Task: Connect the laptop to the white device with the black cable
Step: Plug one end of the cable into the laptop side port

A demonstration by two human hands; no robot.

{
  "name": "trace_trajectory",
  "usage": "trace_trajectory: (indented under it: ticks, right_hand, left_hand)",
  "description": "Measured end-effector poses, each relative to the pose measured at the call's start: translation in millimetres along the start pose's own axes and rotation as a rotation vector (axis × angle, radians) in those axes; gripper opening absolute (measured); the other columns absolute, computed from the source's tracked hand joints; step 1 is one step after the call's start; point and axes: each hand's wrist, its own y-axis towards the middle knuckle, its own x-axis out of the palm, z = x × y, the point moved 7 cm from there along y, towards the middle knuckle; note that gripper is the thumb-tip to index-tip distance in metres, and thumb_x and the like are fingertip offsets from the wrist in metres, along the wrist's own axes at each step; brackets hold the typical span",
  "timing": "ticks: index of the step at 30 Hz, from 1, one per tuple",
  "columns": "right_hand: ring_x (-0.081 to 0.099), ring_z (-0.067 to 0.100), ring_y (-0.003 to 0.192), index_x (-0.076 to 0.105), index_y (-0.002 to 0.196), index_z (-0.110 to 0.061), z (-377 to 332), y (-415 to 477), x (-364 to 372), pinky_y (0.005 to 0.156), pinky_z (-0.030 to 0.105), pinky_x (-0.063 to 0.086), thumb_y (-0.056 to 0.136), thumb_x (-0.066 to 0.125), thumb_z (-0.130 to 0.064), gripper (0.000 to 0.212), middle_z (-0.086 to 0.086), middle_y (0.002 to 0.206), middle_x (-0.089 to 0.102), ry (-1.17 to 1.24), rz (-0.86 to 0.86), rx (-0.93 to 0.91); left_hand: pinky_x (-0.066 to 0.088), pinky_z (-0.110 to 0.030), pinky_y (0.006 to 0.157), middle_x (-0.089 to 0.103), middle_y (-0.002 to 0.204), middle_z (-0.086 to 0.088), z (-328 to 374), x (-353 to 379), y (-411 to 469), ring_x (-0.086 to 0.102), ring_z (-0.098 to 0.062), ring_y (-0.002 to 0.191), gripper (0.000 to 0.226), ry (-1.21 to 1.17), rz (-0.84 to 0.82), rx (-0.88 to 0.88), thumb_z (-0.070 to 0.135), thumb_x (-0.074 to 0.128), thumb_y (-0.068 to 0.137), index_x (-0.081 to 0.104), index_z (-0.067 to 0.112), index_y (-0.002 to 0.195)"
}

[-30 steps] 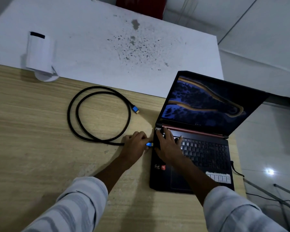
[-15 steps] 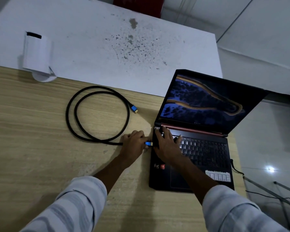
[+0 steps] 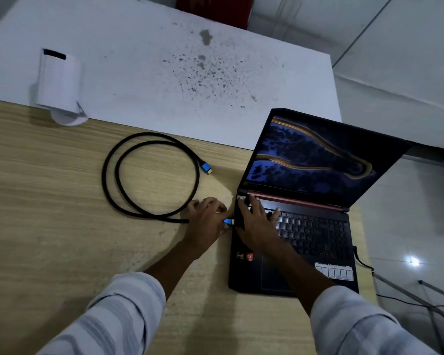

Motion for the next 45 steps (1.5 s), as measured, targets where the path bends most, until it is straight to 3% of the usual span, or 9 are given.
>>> trace_trajectory:
  ticks: [10, 16, 30, 37, 45]
  right_hand:
    - [-0.002, 0.034, 0.153, 0.009, 0.156, -0.020, -0.1, -0.3, 1.1, 0.109, 0.079, 0.001, 0.095, 0.053, -0.037, 0.077, 0.015, 0.165, -0.001, -0.002, -0.003, 0.007]
    - [-0.003, 0.033, 0.153, 0.009, 0.156, -0.020, -0.4, 0.0, -0.4, 0.109, 0.078, -0.001, 0.096, 0.053, -0.037, 0.076, 0.014, 0.165, -0.001, 0.012, -0.001, 0.011]
    - [-0.004, 0.033, 0.153, 0.008, 0.156, -0.019, -1.2, -2.3, -3.0, 0.108, 0.078, -0.001, 0.097, 0.051, -0.036, 0.075, 0.014, 0.165, -0.001, 0.020, -0.009, -0.006]
    - [-0.006, 0.033, 0.153, 0.006, 0.156, -0.020, -0.5, -1.8, -1.4, 0.109, 0.078, -0.002, 0.097, 0.051, -0.035, 0.076, 0.014, 0.165, -0.004, 0.032, -0.018, 0.002]
    - [-0.005, 0.033, 0.153, 0.008, 0.156, -0.019, -2.0, -2.4, -4.7, 0.109, 0.078, -0.002, 0.097, 0.051, -0.033, 0.074, 0.013, 0.165, -0.002, 0.037, -0.008, 0.000]
  left_hand:
    - [0.031, -0.052, 0.099, 0.064, 0.116, 0.012, -0.1, -0.3, 0.8, 0.047, -0.018, 0.128, 0.030, 0.001, -0.019, -0.013, 0.035, 0.072, 0.076, 0.066, 0.038, 0.106]
    - [0.031, -0.050, 0.101, 0.061, 0.104, 0.009, -1.6, 3.1, 1.1, 0.051, -0.016, 0.114, 0.030, -0.001, -0.023, -0.017, 0.040, 0.064, 0.082, 0.064, 0.038, 0.112]
    - [0.030, -0.049, 0.102, 0.065, 0.114, 0.009, -3.0, 0.3, 2.0, 0.054, -0.016, 0.117, 0.034, -0.029, -0.044, 0.036, 0.036, 0.067, 0.080, 0.062, 0.033, 0.114]
    - [0.033, -0.047, 0.100, 0.068, 0.101, 0.009, -2.1, -1.1, 1.0, 0.055, -0.016, 0.111, 0.029, -0.028, -0.027, 0.018, 0.032, 0.071, 0.079, 0.066, 0.036, 0.108]
    - [0.031, -0.049, 0.098, 0.065, 0.103, 0.011, -2.9, 1.9, 2.7, 0.055, -0.014, 0.111, 0.031, 0.021, -0.033, 0.033, 0.033, 0.070, 0.080, 0.064, 0.039, 0.110]
